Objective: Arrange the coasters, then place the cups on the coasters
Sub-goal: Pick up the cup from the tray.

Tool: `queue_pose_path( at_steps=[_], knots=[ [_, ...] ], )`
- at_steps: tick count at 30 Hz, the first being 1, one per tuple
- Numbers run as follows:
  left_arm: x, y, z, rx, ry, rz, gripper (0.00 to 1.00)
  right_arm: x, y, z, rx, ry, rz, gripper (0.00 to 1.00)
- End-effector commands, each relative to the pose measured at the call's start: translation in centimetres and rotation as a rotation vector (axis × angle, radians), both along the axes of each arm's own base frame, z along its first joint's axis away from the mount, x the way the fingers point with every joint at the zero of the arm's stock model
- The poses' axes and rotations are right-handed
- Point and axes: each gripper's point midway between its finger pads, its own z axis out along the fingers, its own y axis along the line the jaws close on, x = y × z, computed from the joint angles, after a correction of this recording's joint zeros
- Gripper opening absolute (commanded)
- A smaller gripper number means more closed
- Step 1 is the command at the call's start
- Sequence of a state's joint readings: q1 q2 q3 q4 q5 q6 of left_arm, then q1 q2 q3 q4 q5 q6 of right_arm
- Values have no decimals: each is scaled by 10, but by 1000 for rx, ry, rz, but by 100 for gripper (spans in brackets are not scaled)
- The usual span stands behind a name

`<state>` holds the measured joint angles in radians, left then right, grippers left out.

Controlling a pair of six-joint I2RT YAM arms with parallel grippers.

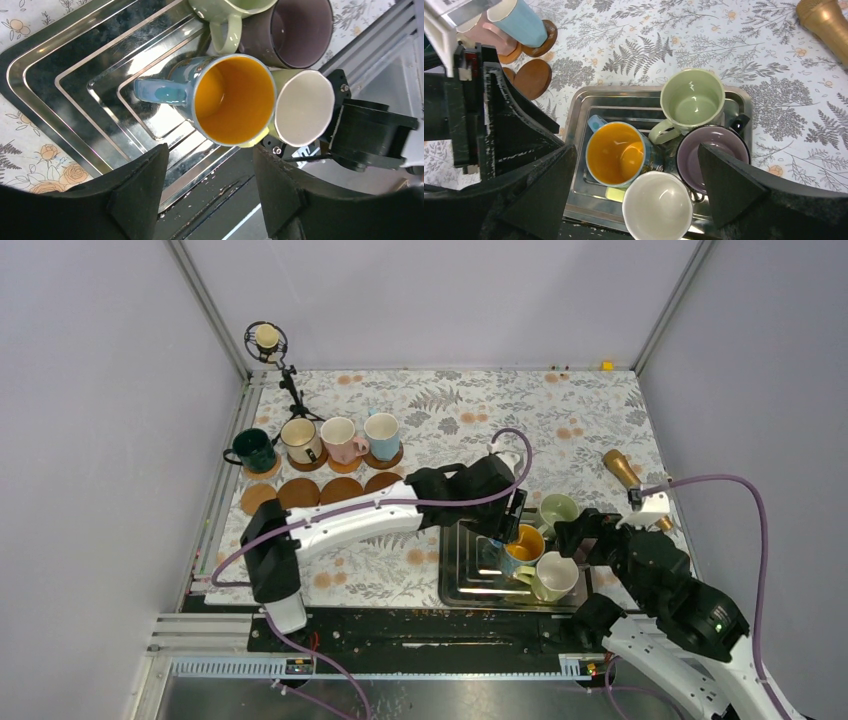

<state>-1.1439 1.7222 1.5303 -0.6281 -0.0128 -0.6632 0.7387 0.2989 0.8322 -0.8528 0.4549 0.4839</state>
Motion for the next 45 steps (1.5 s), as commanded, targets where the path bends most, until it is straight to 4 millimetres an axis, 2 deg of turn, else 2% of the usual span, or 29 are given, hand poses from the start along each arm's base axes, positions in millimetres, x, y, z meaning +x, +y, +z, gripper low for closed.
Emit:
queue_pose_path(
  at_steps=[1, 6, 16, 20, 25, 32, 39, 45],
  knots=[
    [9, -8, 8, 2, -21, 15, 62, -3, -19, 4, -11, -35, -67, 99],
    [5, -13, -13, 36, 14, -8, 61, -4, -26, 7, 12, -66, -93, 100],
    [3, -23, -43, 79, 38, -41, 60, -3, -25, 3, 6, -60, -94, 99],
    [4, -22, -52, 103, 36, -44, 52, -3, -26, 4, 2, -64, -93, 99],
    [7, -15, -54, 136, 23, -29, 30, -3, -25, 3, 3, -64, -92, 99],
    [14, 7, -21, 149, -54, 7, 0, -2, -24, 2, 1, -64, -91, 99],
    [15, 26, 8, 129, -107, 33, 0, -1, -23, 2, -1, -66, -86, 100],
    [25, 49, 25, 139, -160, 88, 0, -3, -22, 3, 10, -69, -74, 100]
  ],
)
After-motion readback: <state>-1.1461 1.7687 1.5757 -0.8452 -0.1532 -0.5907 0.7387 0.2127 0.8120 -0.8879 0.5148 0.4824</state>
